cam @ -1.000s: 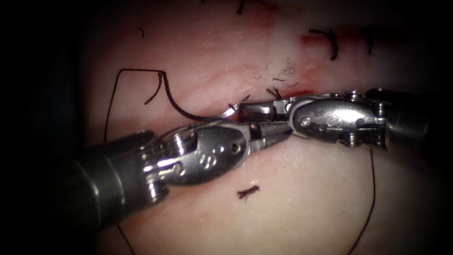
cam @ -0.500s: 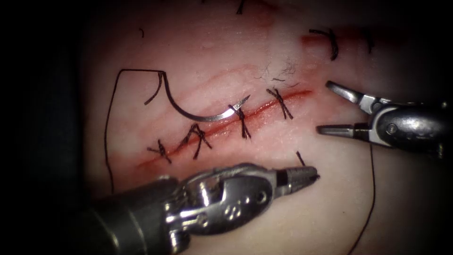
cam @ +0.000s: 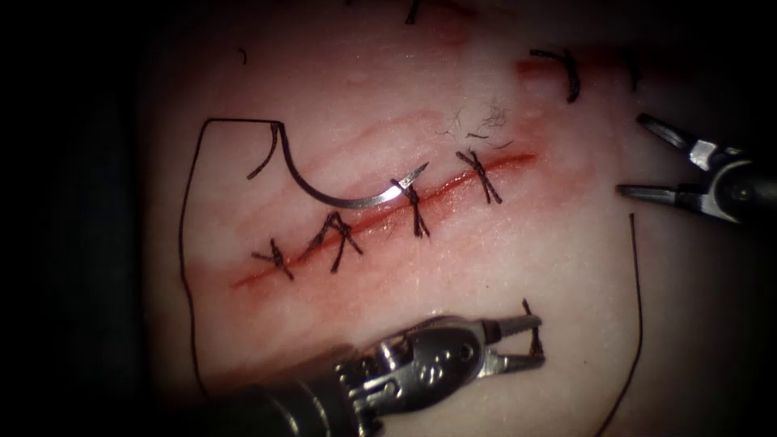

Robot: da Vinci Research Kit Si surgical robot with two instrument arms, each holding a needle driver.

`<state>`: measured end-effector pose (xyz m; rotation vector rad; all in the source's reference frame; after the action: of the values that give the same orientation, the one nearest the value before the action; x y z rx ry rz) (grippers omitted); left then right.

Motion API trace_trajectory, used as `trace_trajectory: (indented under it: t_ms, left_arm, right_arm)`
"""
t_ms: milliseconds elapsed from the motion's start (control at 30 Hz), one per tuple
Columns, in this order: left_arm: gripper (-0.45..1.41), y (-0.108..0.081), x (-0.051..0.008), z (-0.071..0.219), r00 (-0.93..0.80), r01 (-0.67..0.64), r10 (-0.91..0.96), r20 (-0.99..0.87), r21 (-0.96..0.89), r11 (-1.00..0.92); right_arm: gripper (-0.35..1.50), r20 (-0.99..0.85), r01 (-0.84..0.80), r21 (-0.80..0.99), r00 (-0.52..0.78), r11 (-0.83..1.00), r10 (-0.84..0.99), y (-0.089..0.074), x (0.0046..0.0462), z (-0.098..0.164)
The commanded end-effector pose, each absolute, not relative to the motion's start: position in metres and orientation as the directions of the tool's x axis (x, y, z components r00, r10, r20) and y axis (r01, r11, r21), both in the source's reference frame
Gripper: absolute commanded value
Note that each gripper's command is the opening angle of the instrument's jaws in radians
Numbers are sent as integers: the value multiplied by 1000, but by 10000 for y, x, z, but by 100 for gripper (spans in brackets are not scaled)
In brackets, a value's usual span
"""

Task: Wound Closure
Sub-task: Use the right jaws to cut the suture, then wound closure complete.

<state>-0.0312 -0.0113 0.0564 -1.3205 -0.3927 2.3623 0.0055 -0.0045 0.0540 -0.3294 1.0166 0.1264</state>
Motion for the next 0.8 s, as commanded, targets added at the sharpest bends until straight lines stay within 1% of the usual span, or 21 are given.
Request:
trace_trajectory:
  t_ms: [33, 200, 233, 300, 433, 600, 633, 700, 733, 767, 800]
  left_arm:
    - [61, -112, -314, 568, -491, -223, 493, -718, -443, -868]
    - [57, -128, -303, 561, -578, -284, 554, -600, -488, -825]
    - [53, -134, -301, 557, -595, -293, 557, -580, -488, -822]
    - [49, -142, -300, 553, -611, -300, 555, -565, -484, -822]
    - [47, -159, -296, 545, -631, -312, 554, -543, -476, -822]
    - [50, -166, -287, 521, -634, -304, 551, -542, -481, -822]
    - [52, -164, -285, 514, -638, -291, 544, -546, -482, -826]
    - [57, -154, -277, 491, -623, -249, 520, -585, -482, -840]
    - [59, -147, -273, 480, -607, -229, 511, -609, -481, -846]
    - [61, -138, -269, 469, -583, -208, 504, -637, -483, -851]
    - [63, -124, -263, 456, -547, -184, 483, -684, -465, -866]
  right_arm:
    - [143, -854, -251, -211, 518, 945, -53, -43, 67, 544]
    - [141, -855, -248, -209, 515, 946, -54, -44, 69, 542]
    - [141, -855, -246, -208, 517, 947, -54, -44, 68, 542]
    - [141, -855, -245, -208, 516, 947, -54, -44, 68, 542]
    - [141, -856, -243, -207, 514, 948, -55, -45, 68, 542]
    - [141, -861, -226, -191, 506, 955, -53, -45, 68, 542]
    - [141, -870, -233, -155, 493, 960, -21, -45, 68, 541]
    - [135, -896, -231, -51, 440, 972, 57, -43, 72, 540]
    - [128, -903, -199, -14, 422, 980, 73, -40, 75, 538]
    - [120, -907, -142, 62, 405, 988, 115, -33, 79, 536]
    - [118, -902, -118, 95, 411, 988, 136, -27, 83, 533]
